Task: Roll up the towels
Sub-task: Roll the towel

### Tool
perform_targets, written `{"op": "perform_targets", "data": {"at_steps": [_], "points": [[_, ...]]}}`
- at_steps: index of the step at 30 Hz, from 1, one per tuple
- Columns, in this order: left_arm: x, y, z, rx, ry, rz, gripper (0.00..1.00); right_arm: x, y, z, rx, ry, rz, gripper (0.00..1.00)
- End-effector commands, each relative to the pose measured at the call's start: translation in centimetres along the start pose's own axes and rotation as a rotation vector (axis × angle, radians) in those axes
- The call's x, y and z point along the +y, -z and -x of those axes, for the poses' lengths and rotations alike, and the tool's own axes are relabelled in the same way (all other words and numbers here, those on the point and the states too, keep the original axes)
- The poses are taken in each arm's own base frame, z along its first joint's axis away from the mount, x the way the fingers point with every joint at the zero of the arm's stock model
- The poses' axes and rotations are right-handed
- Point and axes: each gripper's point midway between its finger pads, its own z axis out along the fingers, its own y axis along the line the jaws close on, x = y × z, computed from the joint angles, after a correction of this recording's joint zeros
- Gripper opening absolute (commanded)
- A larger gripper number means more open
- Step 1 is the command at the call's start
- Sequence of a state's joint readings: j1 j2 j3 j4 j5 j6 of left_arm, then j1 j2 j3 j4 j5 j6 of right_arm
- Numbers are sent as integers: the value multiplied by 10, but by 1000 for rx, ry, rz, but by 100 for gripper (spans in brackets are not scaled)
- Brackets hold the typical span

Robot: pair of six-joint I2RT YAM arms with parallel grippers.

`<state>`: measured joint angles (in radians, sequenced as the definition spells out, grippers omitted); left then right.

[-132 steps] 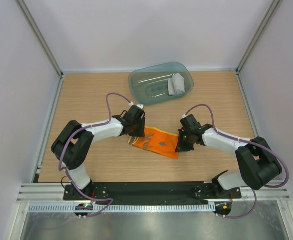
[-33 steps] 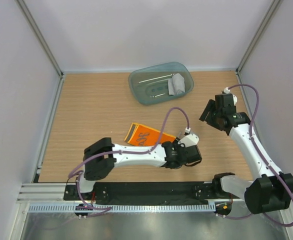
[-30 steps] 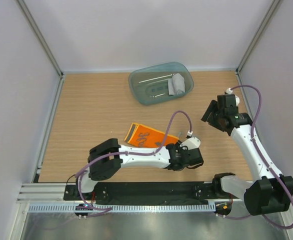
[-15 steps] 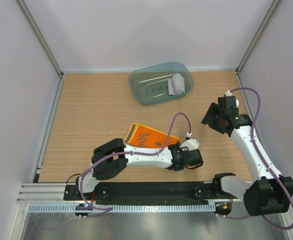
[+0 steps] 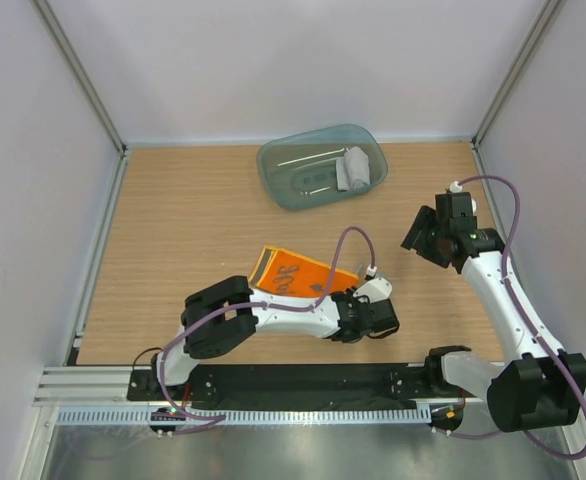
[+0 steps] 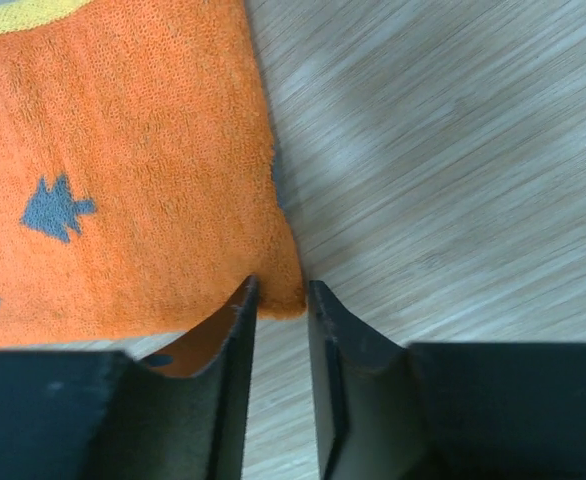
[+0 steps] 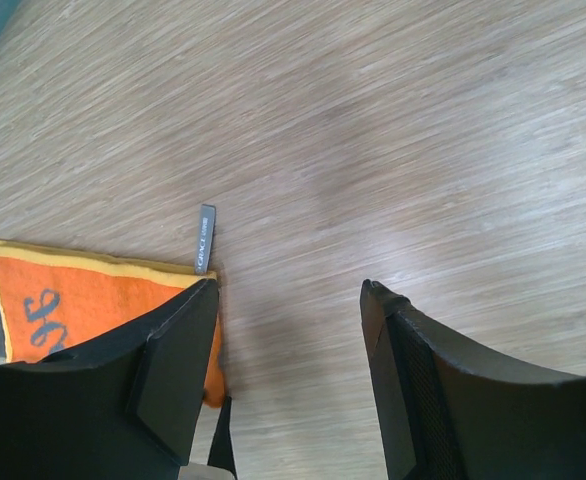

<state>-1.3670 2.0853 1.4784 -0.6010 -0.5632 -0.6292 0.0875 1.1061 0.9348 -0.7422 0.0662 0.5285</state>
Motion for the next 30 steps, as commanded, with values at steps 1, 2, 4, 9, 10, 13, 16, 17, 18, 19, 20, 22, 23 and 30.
{"op": "perform_targets", "data": {"at_steps": [1,2,4,9,10,13,16,17,18,19,20,22,23,30], "points": [[5,-12,-12,21,36,-9,26,6,0,1,5,4,33,66],[5,-14,-15,26,41,-16,22,8,0,-1,14,5,47,66],[5,-15,-15,26,47,-21,14,19,-2,-13,64,3,121,66],[10,-10,-16,30,97,-60,0,44,-17,-65,283,-30,316,70],[9,-4,-7,5,130,-89,0,44,-25,-76,329,-50,318,71],[15,-1,-6,-1,179,-121,0,52,-33,-97,394,-110,387,71],[21,8,3,-18,216,-152,0,59,-40,-110,411,-133,419,72],[22,12,7,-27,220,-160,0,62,-42,-119,437,-126,422,72],[22,14,9,-32,223,-164,0,67,-44,-121,437,-115,434,72],[22,15,10,-33,224,-167,0,69,-47,-125,451,-125,433,72],[22,18,13,-39,228,-174,0,70,-51,-130,467,-125,428,72],[23,19,14,-36,235,-177,0,78,-54,-138,476,-111,443,72],[23,20,15,-36,239,-180,0,81,-55,-141,483,-114,444,72],[26,32,21,-54,275,-203,0,89,-76,-149,486,-107,420,68]]}}
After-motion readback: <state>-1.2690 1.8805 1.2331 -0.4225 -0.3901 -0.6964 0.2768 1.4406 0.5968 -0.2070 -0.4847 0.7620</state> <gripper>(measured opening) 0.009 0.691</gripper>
